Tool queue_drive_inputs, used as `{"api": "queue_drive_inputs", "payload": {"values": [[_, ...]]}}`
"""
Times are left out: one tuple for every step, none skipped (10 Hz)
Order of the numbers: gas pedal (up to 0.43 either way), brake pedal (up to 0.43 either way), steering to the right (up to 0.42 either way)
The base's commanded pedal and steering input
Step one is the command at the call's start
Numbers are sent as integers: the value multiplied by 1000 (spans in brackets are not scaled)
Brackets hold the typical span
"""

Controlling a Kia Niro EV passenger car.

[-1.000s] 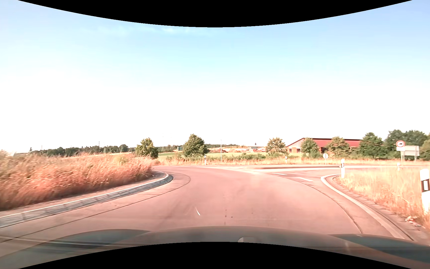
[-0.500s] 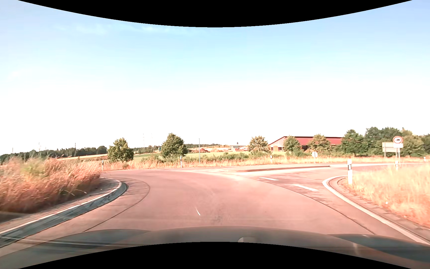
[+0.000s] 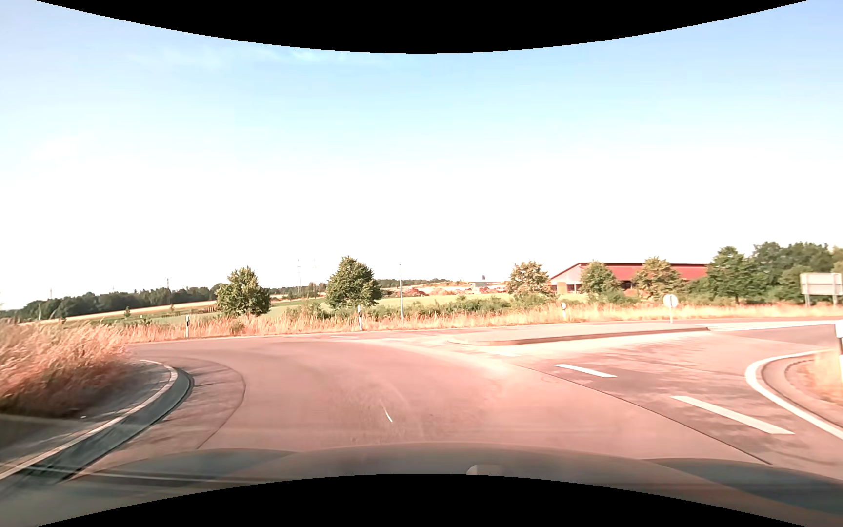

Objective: Follow the waypoints while adhering to traffic rules and regulations

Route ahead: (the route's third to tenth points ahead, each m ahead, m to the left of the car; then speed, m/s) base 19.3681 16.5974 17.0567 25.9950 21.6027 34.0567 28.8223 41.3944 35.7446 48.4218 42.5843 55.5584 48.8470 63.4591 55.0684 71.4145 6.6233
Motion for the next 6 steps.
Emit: {"api": "queue_drive_inputs", "payload": {"values": [[0,0,-170],[0,0,-192],[0,0,-216],[0,0,-235],[0,0,-259],[0,0,-278]]}}
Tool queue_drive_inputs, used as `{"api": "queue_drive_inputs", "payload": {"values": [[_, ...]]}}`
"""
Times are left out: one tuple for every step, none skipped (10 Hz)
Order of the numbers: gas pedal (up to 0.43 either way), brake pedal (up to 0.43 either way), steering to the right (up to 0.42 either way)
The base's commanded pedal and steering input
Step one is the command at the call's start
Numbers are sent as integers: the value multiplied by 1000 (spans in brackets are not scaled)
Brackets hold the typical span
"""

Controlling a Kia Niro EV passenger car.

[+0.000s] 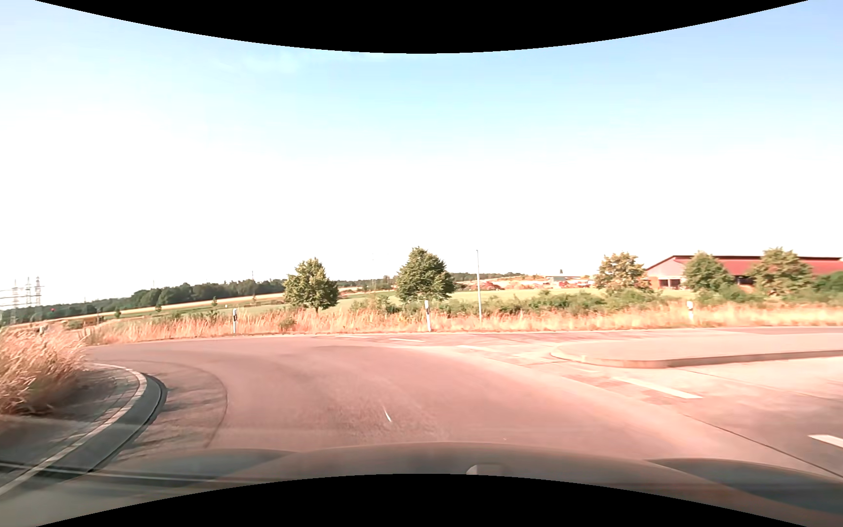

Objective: Follow the waypoints while adhering to traffic rules and regulations

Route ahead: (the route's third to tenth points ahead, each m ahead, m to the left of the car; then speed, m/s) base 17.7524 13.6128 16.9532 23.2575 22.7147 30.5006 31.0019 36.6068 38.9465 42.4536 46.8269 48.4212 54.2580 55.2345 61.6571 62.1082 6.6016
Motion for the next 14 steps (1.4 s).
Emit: {"api": "queue_drive_inputs", "payload": {"values": [[0,0,-287],[0,0,-289],[0,0,-289],[0,0,-289],[0,0,-289],[0,0,-289],[0,0,-289],[0,0,-289],[8,0,-289],[8,0,-290],[28,0,-291],[39,0,-292],[39,0,-294],[39,0,-296]]}}
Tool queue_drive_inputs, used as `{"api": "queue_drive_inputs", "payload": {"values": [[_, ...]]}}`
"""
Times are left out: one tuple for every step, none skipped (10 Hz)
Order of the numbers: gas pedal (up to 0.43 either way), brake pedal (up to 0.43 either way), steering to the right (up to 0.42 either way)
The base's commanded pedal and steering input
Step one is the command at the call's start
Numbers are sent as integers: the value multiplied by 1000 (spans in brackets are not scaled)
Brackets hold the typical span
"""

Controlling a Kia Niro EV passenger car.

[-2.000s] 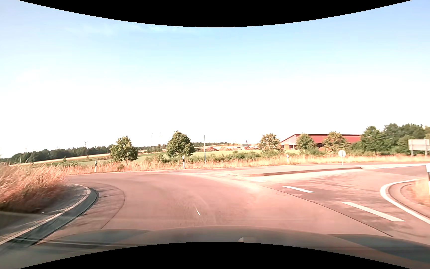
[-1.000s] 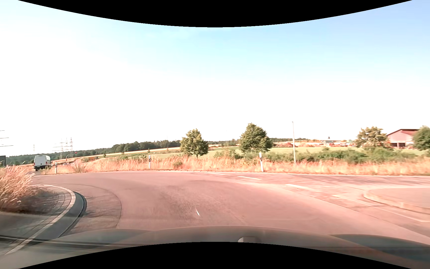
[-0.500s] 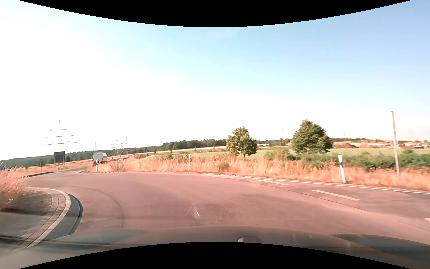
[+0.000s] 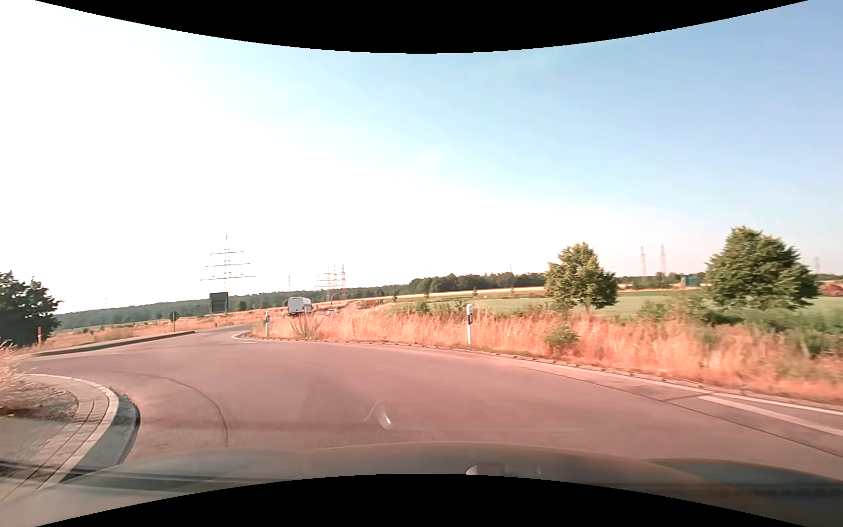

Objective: Follow the waypoints while adhering to traffic rules and regulations

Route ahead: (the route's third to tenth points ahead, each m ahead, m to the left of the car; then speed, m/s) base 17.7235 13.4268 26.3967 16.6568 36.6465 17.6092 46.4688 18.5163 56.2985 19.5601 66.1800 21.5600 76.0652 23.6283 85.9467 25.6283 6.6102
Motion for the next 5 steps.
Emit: {"api": "queue_drive_inputs", "payload": {"values": [[47,0,-296],[59,0,-296],[67,0,-296],[79,0,-296],[79,0,-296]]}}
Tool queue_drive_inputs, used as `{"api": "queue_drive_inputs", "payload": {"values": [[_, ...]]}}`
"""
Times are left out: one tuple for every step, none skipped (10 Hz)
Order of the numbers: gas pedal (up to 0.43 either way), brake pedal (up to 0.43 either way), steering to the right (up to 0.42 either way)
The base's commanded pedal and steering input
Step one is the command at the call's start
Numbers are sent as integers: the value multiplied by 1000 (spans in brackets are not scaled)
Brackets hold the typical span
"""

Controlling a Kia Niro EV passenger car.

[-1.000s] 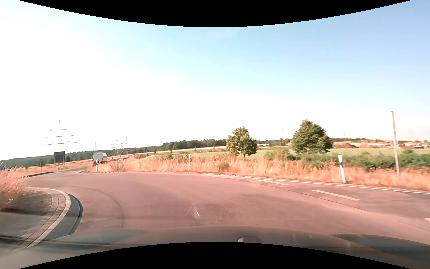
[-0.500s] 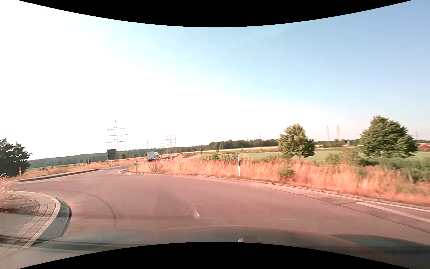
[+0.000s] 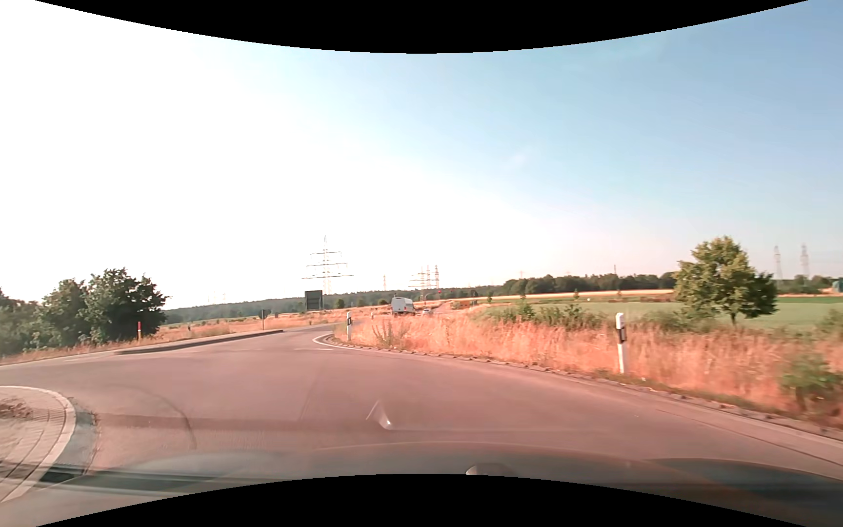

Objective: Follow the waypoints while adhering to traffic rules and regulations

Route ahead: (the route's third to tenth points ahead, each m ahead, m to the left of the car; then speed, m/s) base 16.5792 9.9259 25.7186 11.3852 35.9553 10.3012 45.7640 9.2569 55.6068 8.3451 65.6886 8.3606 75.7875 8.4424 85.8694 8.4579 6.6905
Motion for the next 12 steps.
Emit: {"api": "queue_drive_inputs", "payload": {"values": [[79,0,-296],[87,0,-296],[87,0,-296],[87,0,-295],[87,0,-291],[87,0,-282],[87,0,-271],[87,0,-252],[87,0,-230],[98,0,-204],[98,0,-167],[98,0,-129]]}}
